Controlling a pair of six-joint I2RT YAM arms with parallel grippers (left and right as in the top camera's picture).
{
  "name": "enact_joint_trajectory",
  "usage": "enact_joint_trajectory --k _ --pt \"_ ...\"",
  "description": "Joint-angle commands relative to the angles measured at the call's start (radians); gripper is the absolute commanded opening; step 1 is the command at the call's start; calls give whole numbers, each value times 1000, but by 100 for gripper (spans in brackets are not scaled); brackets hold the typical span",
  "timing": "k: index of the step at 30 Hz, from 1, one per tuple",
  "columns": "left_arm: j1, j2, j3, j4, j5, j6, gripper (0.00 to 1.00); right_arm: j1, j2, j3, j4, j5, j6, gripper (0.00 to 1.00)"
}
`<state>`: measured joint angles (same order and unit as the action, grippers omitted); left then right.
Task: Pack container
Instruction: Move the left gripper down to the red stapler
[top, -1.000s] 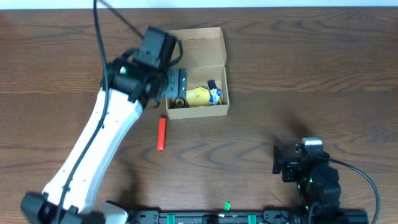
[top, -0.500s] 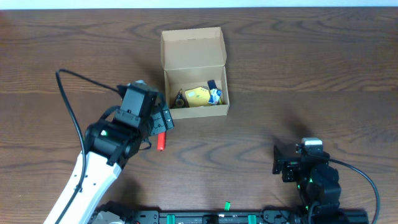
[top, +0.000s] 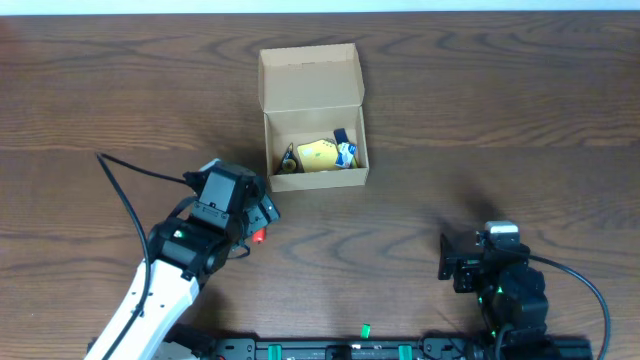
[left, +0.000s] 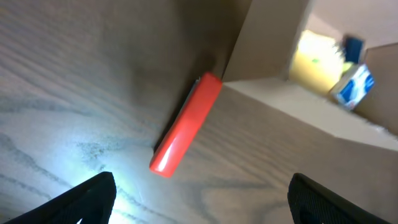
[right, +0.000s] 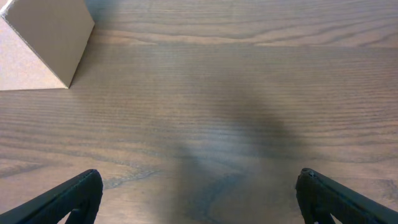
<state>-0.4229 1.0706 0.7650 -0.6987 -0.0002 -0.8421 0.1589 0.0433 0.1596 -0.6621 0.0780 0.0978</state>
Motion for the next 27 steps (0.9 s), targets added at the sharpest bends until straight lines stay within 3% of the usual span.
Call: enact_joint_trajectory --k 1,16,21,27 --pt "-4 -9 -26 0 24 -10 90 -10 -8 -3 -4 -1 -9 99" --pt "-45 41 -138 116 12 -25 93 -10 -8 -3 -4 0 -9 99" --pt "-44 105 -135 148 72 134 96 -10 -8 -3 -4 -1 -9 99" --pt "-7 168 -128 135 91 193 96 -10 -7 -3 -4 -1 -9 99"
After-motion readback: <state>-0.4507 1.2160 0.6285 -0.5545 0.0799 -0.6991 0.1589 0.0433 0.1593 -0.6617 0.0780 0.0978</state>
